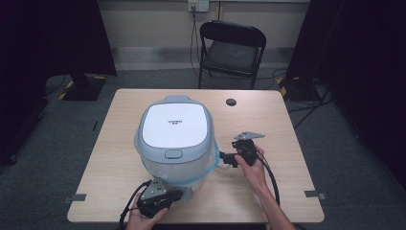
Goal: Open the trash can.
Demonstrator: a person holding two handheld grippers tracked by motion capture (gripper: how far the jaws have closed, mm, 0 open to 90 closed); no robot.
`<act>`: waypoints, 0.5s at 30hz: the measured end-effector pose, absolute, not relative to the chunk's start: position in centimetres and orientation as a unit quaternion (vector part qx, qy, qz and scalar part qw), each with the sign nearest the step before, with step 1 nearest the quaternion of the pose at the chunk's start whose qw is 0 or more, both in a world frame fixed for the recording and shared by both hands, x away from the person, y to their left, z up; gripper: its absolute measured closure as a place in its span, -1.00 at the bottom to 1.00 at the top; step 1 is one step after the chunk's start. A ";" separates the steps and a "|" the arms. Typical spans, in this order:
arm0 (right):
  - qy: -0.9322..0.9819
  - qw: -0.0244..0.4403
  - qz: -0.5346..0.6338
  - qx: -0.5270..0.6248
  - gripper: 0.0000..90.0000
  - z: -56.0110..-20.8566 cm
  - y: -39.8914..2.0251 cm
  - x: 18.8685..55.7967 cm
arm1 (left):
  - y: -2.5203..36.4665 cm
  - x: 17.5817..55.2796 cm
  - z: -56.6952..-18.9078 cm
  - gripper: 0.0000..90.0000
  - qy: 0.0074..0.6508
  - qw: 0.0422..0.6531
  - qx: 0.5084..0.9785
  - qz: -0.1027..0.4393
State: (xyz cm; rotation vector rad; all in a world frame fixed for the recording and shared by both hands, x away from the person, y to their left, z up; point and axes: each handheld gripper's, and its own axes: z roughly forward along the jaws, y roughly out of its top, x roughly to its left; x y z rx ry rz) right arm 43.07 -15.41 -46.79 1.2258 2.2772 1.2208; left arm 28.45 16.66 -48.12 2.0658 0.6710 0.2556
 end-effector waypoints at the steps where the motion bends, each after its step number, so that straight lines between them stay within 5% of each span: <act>1: 0.789 0.141 0.423 0.423 -0.54 -46.8 -15.4 43.1 | 16.7 28.5 -48.2 1.00 0.281 0.464 0.835 0.097; 15: 0.811 0.126 0.413 0.395 -0.49 -47.3 -15.2 42.3 | 16.4 28.4 -48.9 1.00 0.279 0.446 0.843 0.111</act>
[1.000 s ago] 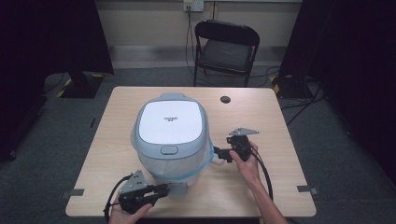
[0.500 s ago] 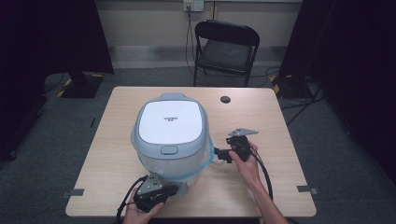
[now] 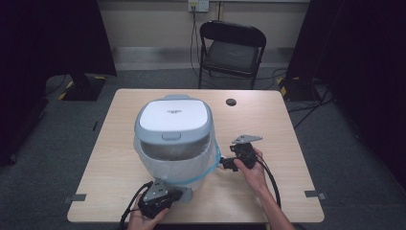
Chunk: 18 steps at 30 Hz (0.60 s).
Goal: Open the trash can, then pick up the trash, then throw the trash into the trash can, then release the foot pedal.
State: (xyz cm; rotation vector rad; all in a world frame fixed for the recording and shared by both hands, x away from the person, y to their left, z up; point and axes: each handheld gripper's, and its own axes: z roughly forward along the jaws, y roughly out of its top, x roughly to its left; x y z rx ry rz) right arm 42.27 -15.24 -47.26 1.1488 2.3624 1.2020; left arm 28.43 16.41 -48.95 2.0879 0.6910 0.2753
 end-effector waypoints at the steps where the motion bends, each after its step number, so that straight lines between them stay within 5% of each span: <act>1: 0.815 0.123 0.407 0.394 -0.47 -47.7 -15.3 42.3 | 16.2 28.4 -49.1 1.00 0.278 0.440 0.846 0.112; 18: 0.838 0.124 0.370 0.382 -0.12 -49.2 -15.2 41.9 | 16.1 28.5 -49.4 1.00 0.279 0.434 0.849 0.114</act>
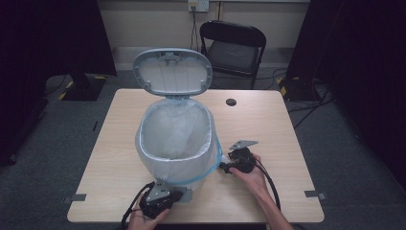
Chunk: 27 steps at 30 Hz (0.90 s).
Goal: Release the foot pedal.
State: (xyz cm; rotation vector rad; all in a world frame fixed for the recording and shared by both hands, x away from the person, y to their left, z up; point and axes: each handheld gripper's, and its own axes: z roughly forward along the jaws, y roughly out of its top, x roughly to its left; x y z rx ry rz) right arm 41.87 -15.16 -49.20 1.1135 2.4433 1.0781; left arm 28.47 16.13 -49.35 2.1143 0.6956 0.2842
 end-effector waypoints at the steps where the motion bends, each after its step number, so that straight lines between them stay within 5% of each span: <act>1: 0.838 0.124 0.370 0.382 -0.12 -49.2 -15.2 41.9 | 16.1 28.5 -49.4 1.00 0.279 0.434 0.849 0.114; 5: 0.835 0.151 0.359 0.389 0.37 -49.1 -15.2 41.7 | 16.1 28.4 -49.4 1.00 0.286 0.436 0.846 0.112; 11: 0.830 0.151 0.362 0.397 0.62 -49.1 -15.4 41.9 | 16.2 28.4 -49.4 1.00 0.284 0.440 0.845 0.110; 27: 0.796 0.131 0.416 0.419 0.74 -46.9 -17.6 41.6 | 16.2 28.4 -49.4 1.00 0.286 0.439 0.845 0.109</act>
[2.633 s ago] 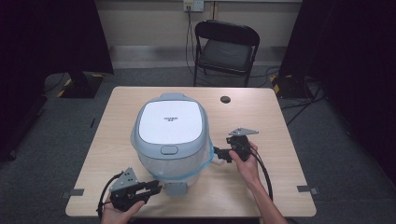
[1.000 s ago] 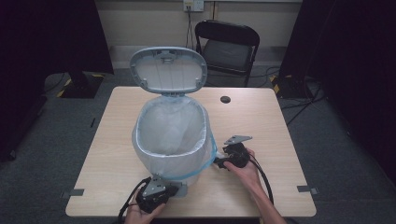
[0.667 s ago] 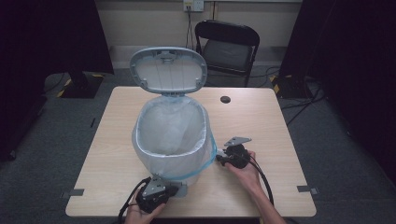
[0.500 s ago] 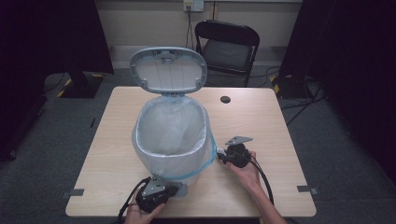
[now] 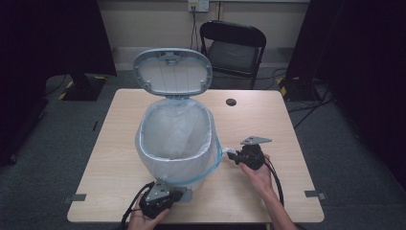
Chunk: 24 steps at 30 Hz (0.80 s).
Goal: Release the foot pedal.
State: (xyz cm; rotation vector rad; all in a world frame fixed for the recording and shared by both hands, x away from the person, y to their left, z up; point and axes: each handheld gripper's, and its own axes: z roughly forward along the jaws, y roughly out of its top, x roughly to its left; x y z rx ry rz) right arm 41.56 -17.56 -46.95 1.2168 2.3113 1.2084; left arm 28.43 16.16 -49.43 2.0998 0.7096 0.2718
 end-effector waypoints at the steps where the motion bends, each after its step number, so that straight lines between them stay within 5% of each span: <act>1: 0.796 0.131 0.416 0.419 0.74 -46.9 -17.6 41.6 | 16.1 28.4 -49.4 1.00 0.287 0.438 0.845 0.110; 24: 0.767 0.132 0.469 0.417 0.74 -43.3 -19.4 40.7 | 16.4 28.6 -49.6 1.00 0.281 0.446 0.843 0.106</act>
